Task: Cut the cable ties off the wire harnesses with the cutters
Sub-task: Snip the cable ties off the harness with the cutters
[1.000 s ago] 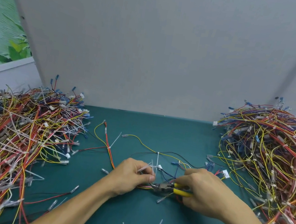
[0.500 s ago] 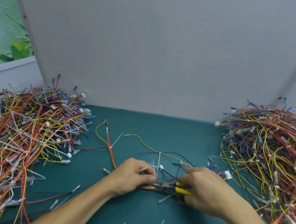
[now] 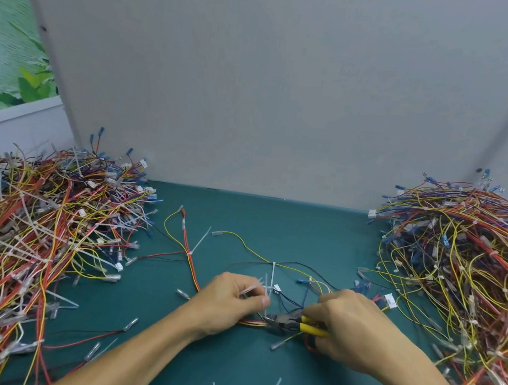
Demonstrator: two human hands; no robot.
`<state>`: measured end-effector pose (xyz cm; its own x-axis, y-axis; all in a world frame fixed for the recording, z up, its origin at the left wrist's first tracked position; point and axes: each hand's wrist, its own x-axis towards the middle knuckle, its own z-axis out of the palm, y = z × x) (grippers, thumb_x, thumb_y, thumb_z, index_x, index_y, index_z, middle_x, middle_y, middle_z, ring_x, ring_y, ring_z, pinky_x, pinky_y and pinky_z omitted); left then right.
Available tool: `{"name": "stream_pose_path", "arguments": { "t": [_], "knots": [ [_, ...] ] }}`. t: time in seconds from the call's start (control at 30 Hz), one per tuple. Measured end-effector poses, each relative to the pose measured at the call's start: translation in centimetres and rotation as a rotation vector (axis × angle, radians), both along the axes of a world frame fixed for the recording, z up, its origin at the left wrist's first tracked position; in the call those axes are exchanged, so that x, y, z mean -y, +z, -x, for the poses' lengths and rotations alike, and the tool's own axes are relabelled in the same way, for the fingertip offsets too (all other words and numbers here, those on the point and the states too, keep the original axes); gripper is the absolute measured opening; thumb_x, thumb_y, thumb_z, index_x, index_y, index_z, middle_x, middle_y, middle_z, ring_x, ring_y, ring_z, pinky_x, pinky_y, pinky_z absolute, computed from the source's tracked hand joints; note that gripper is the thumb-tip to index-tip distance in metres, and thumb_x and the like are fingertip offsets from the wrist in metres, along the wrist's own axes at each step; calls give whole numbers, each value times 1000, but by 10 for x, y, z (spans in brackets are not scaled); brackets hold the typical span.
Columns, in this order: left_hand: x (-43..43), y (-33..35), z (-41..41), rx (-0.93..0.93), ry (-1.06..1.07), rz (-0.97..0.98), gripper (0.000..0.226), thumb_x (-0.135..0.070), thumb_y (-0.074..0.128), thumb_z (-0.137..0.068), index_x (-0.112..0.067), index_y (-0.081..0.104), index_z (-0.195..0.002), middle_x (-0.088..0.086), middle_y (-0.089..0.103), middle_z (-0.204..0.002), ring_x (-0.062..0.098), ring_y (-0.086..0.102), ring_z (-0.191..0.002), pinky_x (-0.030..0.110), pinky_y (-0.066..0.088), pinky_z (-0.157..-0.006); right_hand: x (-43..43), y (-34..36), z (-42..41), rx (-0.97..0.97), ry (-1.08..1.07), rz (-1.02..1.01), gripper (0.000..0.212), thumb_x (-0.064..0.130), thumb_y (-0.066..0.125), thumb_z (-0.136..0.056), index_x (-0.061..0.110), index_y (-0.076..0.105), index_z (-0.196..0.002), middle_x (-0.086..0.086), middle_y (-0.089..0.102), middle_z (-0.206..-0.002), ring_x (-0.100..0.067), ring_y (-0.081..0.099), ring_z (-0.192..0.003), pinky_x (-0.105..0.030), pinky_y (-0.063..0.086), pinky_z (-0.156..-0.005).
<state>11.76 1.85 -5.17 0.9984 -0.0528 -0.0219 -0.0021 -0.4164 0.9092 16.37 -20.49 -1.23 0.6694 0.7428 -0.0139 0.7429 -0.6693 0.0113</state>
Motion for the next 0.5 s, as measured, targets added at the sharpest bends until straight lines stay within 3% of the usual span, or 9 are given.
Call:
{"name": "stream_pose_path", "arguments": {
  "t": [0.13, 0.2, 0.27, 0.4, 0.5],
  "knots": [
    [-3, 6, 2, 21, 27, 48, 22, -22, 62, -92, -23, 60, -70, -14, 46, -58, 7, 34, -53, 20, 28, -52, -4, 0, 5, 21, -21, 3, 17, 36, 51, -81, 25, 57, -93, 3, 56, -89, -23, 55, -88, -28, 28, -61],
    [-7, 12, 4, -7, 74, 237, 21, -13, 59, -93, -18, 59, -73, 0, 45, -59, 11, 27, -47, 26, 22, -48, -6, 0, 8, 29, -43, -30, 17, 37, 49, -83, 25, 55, -94, 4, 57, -94, -24, 55, -91, -28, 29, -63],
    [-17, 21, 8, -8, 168, 413, 16, -1, 58, -91, -12, 58, -79, 11, 53, -66, 11, 28, -42, 21, 24, -45, -8, 0, 10, 40, -74, -75, 19, 40, 46, -86, 25, 55, -95, 5, 57, -97, -24, 55, -94, -29, 35, -64],
    [-49, 38, 19, -43, 286, 657, 17, 5, 56, -86, -11, 57, -92, 6, 57, -66, 7, 28, -38, 19, 31, -40, -14, -3, 19, 44, -98, -123, 20, 39, 45, -86, 25, 54, -98, 6, 55, -99, -25, 56, -95, -31, 39, -69],
    [-71, 43, 30, -101, 313, 868, 14, 2, 45, -79, -10, 50, -84, 4, 44, -60, 8, 23, -39, 22, 30, -41, -22, -8, 28, 31, -83, -135, 22, 40, 45, -86, 25, 53, -100, 6, 53, -99, -25, 55, -96, -32, 41, -70]
  ]
}}
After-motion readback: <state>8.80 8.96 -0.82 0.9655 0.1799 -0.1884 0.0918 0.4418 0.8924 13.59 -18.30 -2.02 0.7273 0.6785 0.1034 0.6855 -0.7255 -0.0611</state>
